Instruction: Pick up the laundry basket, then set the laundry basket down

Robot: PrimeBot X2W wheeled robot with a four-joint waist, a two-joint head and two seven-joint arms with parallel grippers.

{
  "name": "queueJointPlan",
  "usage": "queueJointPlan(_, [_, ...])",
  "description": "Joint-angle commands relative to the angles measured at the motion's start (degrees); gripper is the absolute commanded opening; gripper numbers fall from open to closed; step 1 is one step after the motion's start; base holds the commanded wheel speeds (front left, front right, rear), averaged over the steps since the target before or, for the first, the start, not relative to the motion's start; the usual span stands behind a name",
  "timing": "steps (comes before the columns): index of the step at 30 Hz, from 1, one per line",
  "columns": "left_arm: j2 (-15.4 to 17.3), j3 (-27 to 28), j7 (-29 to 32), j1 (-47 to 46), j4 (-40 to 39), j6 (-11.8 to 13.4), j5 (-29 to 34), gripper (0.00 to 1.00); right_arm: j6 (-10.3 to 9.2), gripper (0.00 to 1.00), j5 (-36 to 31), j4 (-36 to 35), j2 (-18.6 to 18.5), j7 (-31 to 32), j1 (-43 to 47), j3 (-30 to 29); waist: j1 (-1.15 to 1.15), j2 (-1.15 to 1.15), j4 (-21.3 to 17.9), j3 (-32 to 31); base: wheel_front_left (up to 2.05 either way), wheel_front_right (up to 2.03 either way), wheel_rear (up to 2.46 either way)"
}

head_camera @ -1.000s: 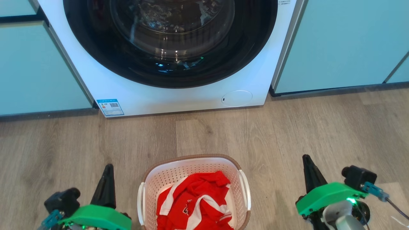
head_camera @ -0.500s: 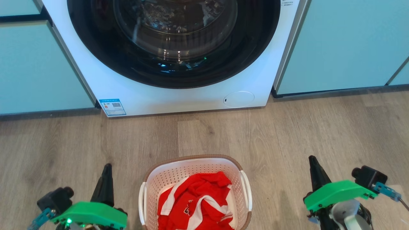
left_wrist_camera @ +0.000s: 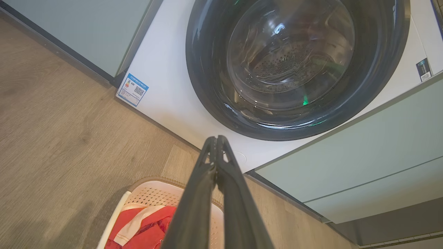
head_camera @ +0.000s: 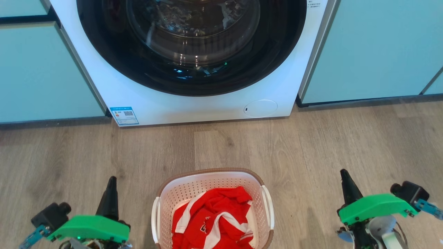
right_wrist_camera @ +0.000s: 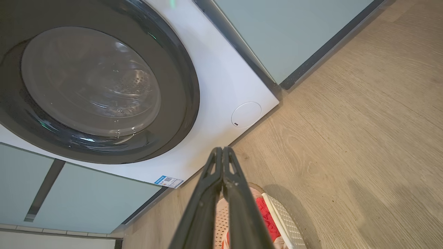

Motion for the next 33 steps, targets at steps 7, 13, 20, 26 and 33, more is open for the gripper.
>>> queueJointPlan(7, [1.11,1.69,1.27,-4.17,-1.02,-0.55,-5.35,0.0,0.21,0.0,4.72,-1.82,-0.8,1.2,-3.27,-0.84,0.0,0.0,0.25,-0.09,0.0,0.0,0.0])
queueJointPlan(13, [1.14,2.28,2.4,-5.0,-0.42,-0.77,-10.04,0.0,0.23,0.0,8.82,-1.8,-0.82,2.31,-3.48,-1.86,0.0,0.0,0.51,-0.18,0.0,0.0,0.0])
queueJointPlan(20, [1.15,2.81,3.38,-5.7,0.1,-0.96,-14.03,0.0,0.25,0.0,12.31,-1.79,-0.82,3.27,-3.67,-2.74,0.0,0.0,0.74,-0.26,0.0,0.0,0.0])
queueJointPlan(26, [1.15,3.35,4.37,-6.41,0.62,-1.15,-18.03,0.0,0.27,0.0,15.8,-1.77,-0.8,4.25,-3.85,-3.65,0.0,0.0,0.96,-0.34,0.0,0.0,0.0])
queueJointPlan(33, [1.14,4.01,5.55,-7.24,1.23,-1.37,-22.67,0.0,0.29,0.0,19.86,-1.75,-0.78,5.4,-4.06,-4.72,0.0,0.0,1.22,-0.44,0.0,0.0,0.0])
